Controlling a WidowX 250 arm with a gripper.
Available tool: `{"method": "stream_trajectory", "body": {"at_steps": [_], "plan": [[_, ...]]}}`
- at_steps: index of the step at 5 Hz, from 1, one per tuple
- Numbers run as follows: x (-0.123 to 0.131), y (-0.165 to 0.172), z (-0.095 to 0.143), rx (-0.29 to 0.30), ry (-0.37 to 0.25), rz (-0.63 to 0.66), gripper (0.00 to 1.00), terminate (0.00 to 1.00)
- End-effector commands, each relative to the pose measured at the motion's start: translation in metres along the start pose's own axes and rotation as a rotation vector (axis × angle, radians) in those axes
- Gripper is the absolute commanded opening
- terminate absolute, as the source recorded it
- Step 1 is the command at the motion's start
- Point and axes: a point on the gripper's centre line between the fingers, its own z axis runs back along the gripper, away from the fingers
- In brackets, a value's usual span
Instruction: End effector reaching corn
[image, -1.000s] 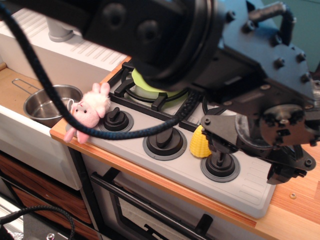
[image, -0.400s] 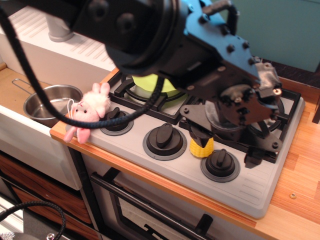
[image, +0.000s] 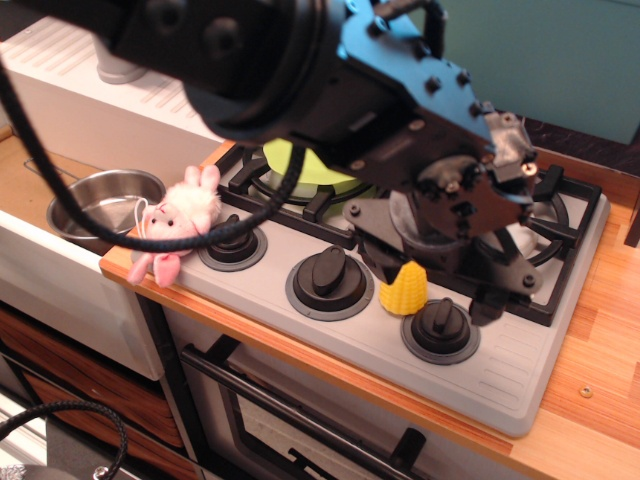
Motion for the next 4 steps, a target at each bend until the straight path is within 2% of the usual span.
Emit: {"method": "stream_trajectory", "body": {"at_steps": [1, 3, 4], "plan": [[0.024, 0.012, 0.011, 0.01, -0.045, -0.02, 1.0, 0.0], [0.04, 0.019, -0.016, -0.032, -0.083, -0.031, 1.0, 0.0], [0.041, 0.022, -0.017, -0.023, -0.086, -0.039, 1.0, 0.0]]}}
